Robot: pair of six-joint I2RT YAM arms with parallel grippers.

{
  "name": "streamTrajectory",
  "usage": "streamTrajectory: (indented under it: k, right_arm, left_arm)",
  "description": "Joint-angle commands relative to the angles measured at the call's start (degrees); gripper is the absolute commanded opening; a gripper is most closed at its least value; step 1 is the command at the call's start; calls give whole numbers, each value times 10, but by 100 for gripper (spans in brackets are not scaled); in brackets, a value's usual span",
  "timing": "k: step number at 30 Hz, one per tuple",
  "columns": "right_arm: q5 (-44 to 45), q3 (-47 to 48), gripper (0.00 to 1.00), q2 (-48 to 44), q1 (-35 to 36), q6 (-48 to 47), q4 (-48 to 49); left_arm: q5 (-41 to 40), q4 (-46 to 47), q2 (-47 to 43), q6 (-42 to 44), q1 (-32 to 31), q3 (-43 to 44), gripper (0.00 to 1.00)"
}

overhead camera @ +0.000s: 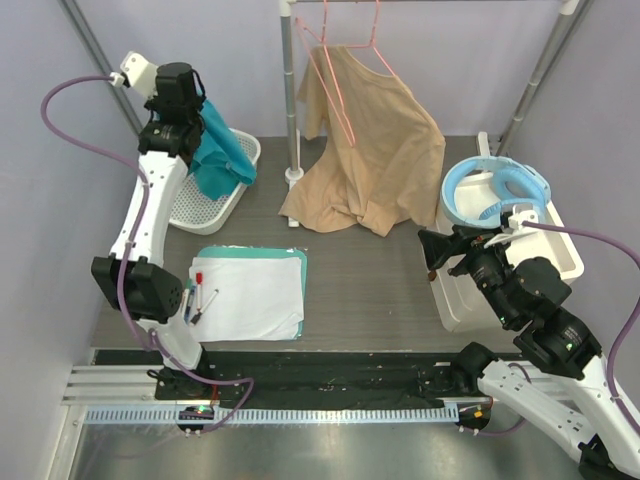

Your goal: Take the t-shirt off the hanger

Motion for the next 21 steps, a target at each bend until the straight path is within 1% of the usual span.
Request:
streamTrajectory:
  k: [1, 3, 6, 10, 12, 15, 18, 19, 21]
  right_arm:
    - [-7, 5, 83, -5, 1, 8, 22]
    - [-5, 4, 83, -6, 1, 7, 21]
    - [-2, 6, 83, -7, 1, 5, 15]
    - [0, 6, 83, -7, 1, 4, 15]
    - [-5, 9, 83, -2, 1, 3, 15]
    - [-8, 11, 83, 1, 1, 4, 14]
    - [-8, 12, 83, -2, 1, 4, 15]
    - [-8, 12, 83, -3, 1, 4, 14]
    - [-7, 10, 83, -4, 1, 3, 15]
  left_arm:
    - [-36, 23, 3, -29, 4, -68, 0]
    - [-27, 29, 10, -36, 9, -90, 0]
    - [-37, 19, 12, -58, 10, -122, 0]
    - [-44, 39, -1, -79, 17, -185, 0]
    - [-49, 49, -3, -74, 20, -196, 0]
    - [-45, 35, 8, -69, 36, -203, 0]
    - [42, 44, 21, -79, 75, -218, 0]
    - [106, 53, 27, -70, 100, -224, 0]
    - [139, 68, 30, -31, 112, -234, 0]
